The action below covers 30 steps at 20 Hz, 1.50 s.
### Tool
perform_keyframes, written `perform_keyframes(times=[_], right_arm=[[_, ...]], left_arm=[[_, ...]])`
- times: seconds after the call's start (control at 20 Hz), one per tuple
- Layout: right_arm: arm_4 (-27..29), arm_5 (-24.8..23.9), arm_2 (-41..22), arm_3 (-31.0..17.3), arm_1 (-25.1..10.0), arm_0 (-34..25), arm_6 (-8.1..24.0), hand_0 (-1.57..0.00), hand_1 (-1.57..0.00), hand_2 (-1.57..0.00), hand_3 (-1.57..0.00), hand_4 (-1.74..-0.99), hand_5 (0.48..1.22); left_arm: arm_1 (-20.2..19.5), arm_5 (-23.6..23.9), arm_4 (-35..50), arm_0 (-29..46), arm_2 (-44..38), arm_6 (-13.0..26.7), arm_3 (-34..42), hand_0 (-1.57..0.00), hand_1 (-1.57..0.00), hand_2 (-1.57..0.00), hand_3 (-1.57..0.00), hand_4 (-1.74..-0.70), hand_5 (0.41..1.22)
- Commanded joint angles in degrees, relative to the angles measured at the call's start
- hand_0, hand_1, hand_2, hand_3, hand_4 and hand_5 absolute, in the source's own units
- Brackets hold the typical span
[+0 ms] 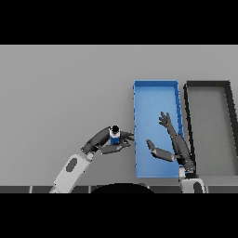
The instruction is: Pick up the blue pipe and place it into the blue bin.
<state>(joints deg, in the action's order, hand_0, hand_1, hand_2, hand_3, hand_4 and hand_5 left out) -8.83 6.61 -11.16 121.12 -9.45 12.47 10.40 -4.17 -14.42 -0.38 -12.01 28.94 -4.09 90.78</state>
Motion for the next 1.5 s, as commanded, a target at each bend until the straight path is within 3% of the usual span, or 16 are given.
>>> perform_keyframes(times=[0.0, 0.2, 0.3, 0.5, 0.85, 1.0, 1.15, 1.2, 1.25, 1.3, 1.45], right_arm=[[0.3, 1.6, -0.7, 1.8, -1.1, -1.4, 1.8, 0.0, 0.0, -0.01, 0.0, -1.185, 0.554], [1.6, 6.7, -3.6, 4.1, -4.1, -8.8, 7.4, 0.0, 0.0, 0.0, 0.0, -1.23, 0.531], [1.4, 8.1, -5.8, 3.6, -3.3, -12.0, 10.0, 0.0, 0.0, 0.0, 0.0, -1.256, 0.523], [3.9, 10.5, -8.9, 2.5, -0.6, -16.9, 16.0, 0.0, 0.0, 0.0, 0.0, -1.232, 0.525], [8.2, 13.9, -10.8, -2.0, 1.9, -28.3, 19.3, 0.0, 0.0, 0.0, 0.0, -1.192, 0.514], [10.0, 14.5, -10.3, -4.9, 3.1, -32.2, 21.5, 0.0, 0.0, 0.0, 0.0, -1.208, 0.512], [10.3, 15.5, -10.9, -8.3, 4.7, -34.9, 22.5, -0.02, -0.11, -0.13, -0.05, -1.222, 0.517], [10.7, 15.7, -10.9, -9.2, 5.2, -35.6, 22.6, -0.17, -0.24, -0.25, -0.14, -1.255, 0.519], [10.4, 16.1, -11.3, -10.3, 5.6, -35.9, 22.3, -0.4, -0.44, -0.43, -0.31, -1.303, 0.52], [10.1, 16.1, -11.5, -10.7, 5.7, -36.1, 21.3, -0.63, -0.65, -0.66, -0.5, -1.383, 0.523], [10.1, 16.0, -11.5, -11.9, 6.4, -37.3, 19.8, -1.09, -1.1, -1.1, -0.9, -1.537, 0.6]], left_arm=[[0.2, 0.0, -0.2, -0.1, -0.1, 0.1, 0.0, -1.57, -1.57, -1.57, -1.57, -1.47, 1.221], [0.3, -0.9, -1.5, -0.1, -0.7, -0.3, -0.2, -1.57, -1.57, -1.57, -1.57, -1.47, 1.221], [0.8, -1.4, -1.7, -0.6, -1.0, 0.0, -0.5, -1.57, -1.57, -1.57, -1.57, -1.47, 1.221], [2.2, -1.6, -3.0, -0.9, -1.1, 0.9, -0.7, -1.57, -1.57, -1.57, -1.57, -1.47, 1.221], [2.7, -5.0, -2.1, 0.2, -2.3, 0.8, 0.0, -1.57, -1.57, -1.57, -1.57, -1.48, 1.221], [3.3, -6.8, -1.4, 0.1, -3.3, 1.3, -0.7, -1.57, -1.57, -1.57, -1.57, -1.46, 1.221], [3.5, -8.0, -1.3, -0.2, -4.5, 0.0, -1.0, -1.57, -1.57, -1.57, -1.57, -1.46, 1.221], [3.8, -7.6, -2.2, 0.2, -4.3, 1.3, -1.3, -1.57, -1.57, -1.57, -1.57, -1.51, 1.221], [4.0, -7.7, -2.0, 0.5, -4.6, 2.5, -1.1, -1.57, -1.57, -1.54, -1.3, -1.56, 1.221], [4.4, -7.6, -1.7, 0.8, -4.6, 3.6, -0.6, -1.57, -1.57, -1.53, -1.14, -1.6, 1.221], [4.4, -7.9, -2.3, 0.4, -5.3, 1.5, -1.3, -1.57, -1.57, -1.55, -1.23, -1.67, 1.221]])
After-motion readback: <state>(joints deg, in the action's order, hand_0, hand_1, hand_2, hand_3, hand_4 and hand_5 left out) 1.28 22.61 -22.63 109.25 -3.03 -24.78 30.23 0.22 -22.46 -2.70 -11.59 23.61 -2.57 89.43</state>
